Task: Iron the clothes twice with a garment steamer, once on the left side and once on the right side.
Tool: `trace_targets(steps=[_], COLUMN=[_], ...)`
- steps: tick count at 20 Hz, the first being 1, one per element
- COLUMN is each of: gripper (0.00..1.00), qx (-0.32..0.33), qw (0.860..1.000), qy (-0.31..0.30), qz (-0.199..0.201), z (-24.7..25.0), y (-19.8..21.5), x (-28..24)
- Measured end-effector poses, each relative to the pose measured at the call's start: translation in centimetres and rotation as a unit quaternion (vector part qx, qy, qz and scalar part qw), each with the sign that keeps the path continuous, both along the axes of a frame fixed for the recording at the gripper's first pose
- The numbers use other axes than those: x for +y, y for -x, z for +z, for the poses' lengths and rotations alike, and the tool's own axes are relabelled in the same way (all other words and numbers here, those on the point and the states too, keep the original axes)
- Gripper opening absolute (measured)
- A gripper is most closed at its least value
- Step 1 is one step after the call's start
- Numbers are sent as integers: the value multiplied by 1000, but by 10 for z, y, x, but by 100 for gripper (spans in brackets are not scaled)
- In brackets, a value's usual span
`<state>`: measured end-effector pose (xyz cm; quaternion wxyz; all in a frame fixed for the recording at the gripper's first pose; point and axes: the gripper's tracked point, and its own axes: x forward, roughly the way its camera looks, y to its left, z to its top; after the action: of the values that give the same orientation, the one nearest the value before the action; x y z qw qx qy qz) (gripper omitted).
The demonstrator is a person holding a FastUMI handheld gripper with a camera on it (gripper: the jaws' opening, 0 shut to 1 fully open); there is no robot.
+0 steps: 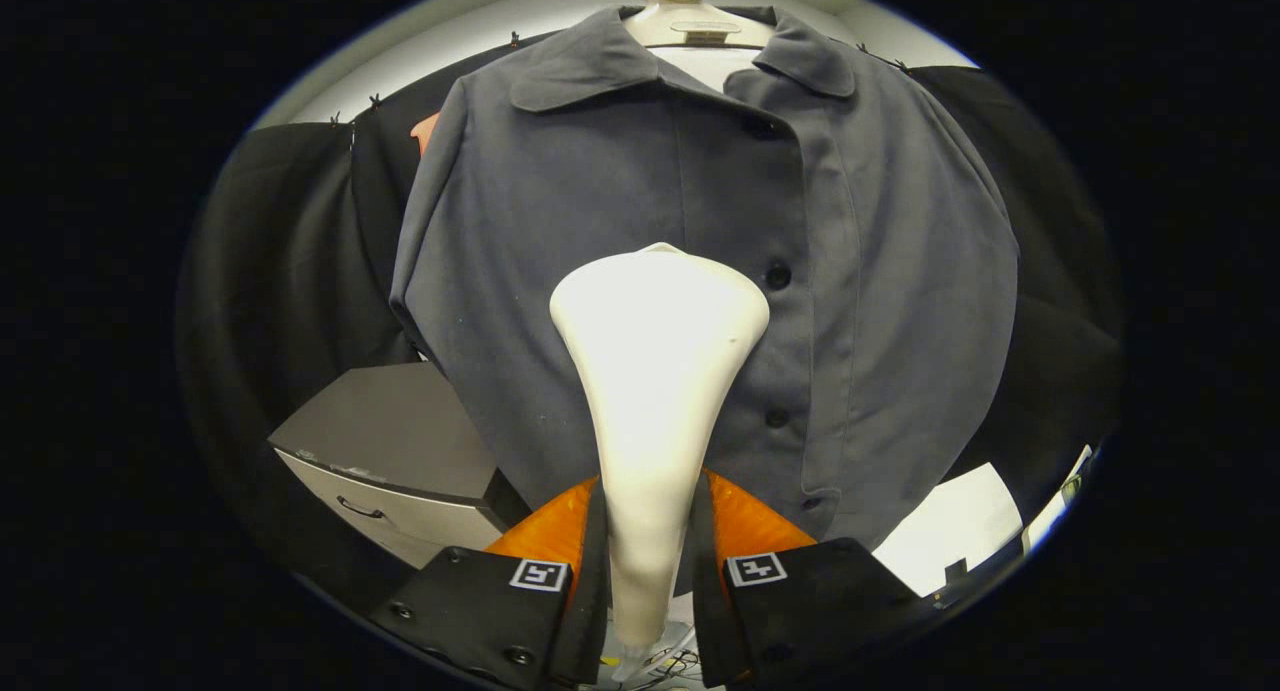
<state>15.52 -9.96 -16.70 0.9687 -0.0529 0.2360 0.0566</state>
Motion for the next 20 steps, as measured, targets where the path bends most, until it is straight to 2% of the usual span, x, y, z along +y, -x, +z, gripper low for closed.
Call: trace_targets(steps=[8, 20], gripper=[44, 44], qx=[29, 47], qw=[999, 999], qy=[0, 5], qz=[-17, -15], z=[-32, -66], y=[7, 16], x=[-18, -15])
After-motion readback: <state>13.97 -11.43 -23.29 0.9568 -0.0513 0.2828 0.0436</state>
